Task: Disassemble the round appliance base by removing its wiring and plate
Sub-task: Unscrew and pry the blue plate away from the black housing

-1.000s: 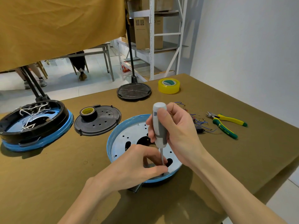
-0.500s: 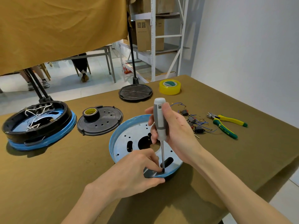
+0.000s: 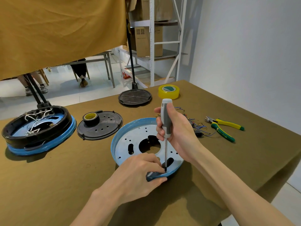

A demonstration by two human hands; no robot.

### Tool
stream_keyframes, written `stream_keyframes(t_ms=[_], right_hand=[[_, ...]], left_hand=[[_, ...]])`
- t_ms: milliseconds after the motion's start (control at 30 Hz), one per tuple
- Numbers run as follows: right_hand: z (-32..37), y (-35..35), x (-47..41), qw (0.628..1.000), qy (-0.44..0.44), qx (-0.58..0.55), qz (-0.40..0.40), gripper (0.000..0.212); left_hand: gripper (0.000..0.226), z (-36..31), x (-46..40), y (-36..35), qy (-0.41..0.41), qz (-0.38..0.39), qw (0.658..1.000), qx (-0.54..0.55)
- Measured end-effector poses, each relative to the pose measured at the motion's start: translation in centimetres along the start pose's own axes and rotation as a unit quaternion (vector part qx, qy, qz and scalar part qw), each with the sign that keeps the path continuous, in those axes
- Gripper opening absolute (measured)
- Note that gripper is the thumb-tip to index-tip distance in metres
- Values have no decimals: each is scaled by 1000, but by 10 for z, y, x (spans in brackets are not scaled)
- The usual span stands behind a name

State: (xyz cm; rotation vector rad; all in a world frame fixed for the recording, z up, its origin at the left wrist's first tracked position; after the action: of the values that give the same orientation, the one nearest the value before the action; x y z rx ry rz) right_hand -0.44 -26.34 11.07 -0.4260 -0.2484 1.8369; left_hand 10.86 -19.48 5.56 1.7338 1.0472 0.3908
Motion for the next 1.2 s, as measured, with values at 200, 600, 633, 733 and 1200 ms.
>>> stream_keyframes(t_ms=[200, 600, 633, 733, 1200], right_hand=[[26, 25, -9, 995, 55, -60, -56, 40], [60, 82, -4, 965, 71, 105, -230, 31], [55, 89, -3, 956, 63, 143, -248, 30], [32, 105, -6, 929, 32, 271, -249, 23], [-43, 99, -16, 666, 14, 738, -108, 21]], left_hand=[[26, -3, 0, 1, -24, -32, 999, -31], [31, 3, -5, 41, -8, -195, 980, 35], [28, 7, -5, 53, 7, -234, 969, 84], [21, 21, 1, 86, 67, -349, 907, 227], [39, 59, 26, 57, 257, -311, 574, 712]])
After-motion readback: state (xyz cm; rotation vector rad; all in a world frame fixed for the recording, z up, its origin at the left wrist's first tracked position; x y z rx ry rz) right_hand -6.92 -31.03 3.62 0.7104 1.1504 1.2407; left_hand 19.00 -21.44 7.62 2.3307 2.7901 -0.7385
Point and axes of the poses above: each hand's wrist, its own x-axis away from the middle knuckle, its own y-axis out of the back of the hand, z = x × y, the point moved 7 cm from there along -x, towards the middle knuckle, and after that the axes turned 1 degree about y, right-handed, at the moved point
